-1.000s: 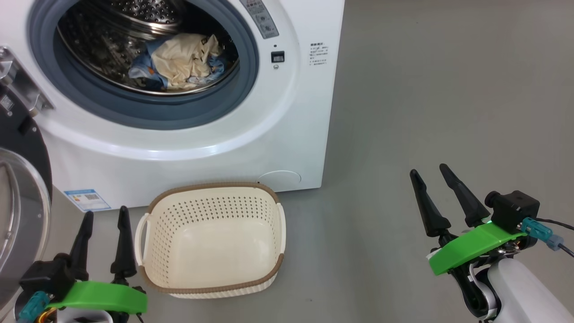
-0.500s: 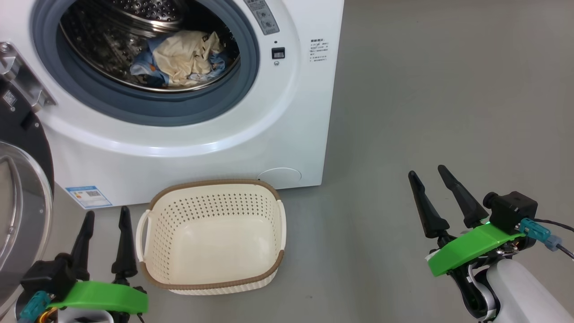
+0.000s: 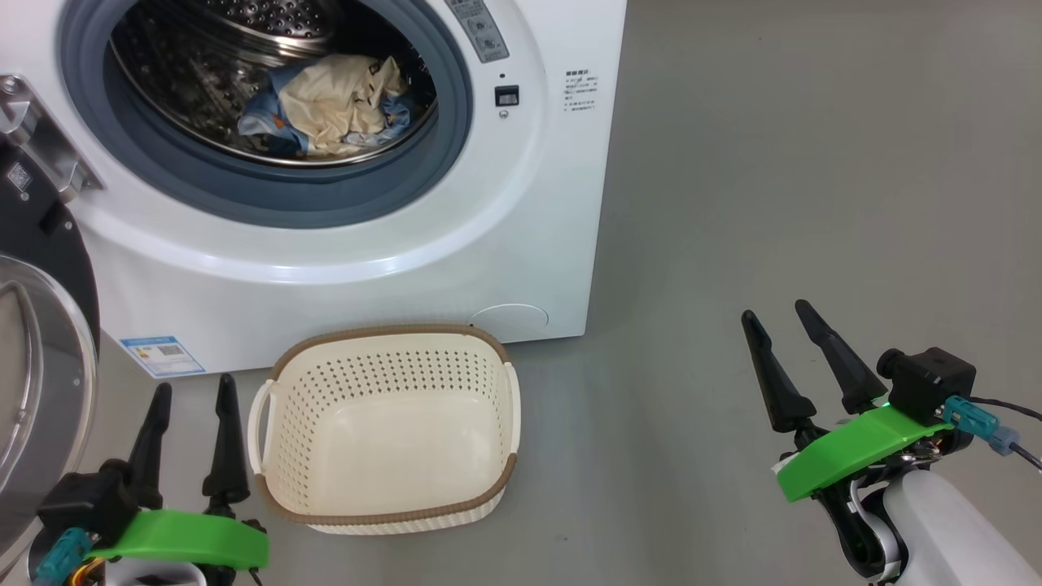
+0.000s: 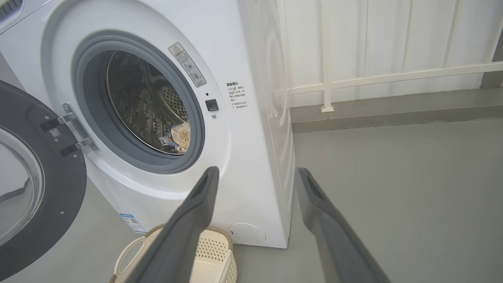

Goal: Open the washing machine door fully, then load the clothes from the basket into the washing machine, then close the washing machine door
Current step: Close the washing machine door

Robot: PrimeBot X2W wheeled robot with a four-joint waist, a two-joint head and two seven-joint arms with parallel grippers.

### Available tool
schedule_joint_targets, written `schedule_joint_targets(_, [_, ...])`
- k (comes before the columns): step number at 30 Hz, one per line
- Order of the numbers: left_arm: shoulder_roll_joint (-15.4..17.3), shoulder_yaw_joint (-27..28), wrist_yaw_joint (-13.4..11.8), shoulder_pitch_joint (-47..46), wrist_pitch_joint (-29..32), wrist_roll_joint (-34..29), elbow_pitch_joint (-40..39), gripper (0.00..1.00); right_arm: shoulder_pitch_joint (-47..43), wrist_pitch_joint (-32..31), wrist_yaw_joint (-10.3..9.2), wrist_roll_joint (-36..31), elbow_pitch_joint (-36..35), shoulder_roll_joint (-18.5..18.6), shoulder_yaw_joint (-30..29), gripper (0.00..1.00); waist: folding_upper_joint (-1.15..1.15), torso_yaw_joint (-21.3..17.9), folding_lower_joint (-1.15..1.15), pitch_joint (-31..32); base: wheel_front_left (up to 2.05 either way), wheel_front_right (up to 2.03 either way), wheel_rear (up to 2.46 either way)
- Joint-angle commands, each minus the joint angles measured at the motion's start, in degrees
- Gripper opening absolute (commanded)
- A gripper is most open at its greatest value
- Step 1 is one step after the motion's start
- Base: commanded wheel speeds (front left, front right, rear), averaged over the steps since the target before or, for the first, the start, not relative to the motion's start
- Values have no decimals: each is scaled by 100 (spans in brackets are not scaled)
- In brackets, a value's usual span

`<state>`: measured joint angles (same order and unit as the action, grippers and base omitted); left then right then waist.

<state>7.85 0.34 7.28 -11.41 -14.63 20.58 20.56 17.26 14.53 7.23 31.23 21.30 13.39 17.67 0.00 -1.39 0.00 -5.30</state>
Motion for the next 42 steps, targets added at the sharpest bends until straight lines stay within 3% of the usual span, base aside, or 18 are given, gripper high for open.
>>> schedule_joint_targets(1, [105, 185, 21, -96, -37, -24, -116, 100, -2, 47, 25, 15, -111, 56, 63, 100, 0, 3, 0, -1, 0, 0, 0])
schedule_joint_targets(29, [51, 251, 21, -81, -37, -86, -64, 100, -49, 47, 25, 45, -85, 71, 68, 100, 0, 163, 0, 52, 0, 0, 0])
schedule_joint_targets(42, [-34, 378, 21, -96, -37, -232, -8, 100, -65, 47, 25, 76, -50, 81, 111, 100, 0, 596, 0, 90, 0, 0, 0])
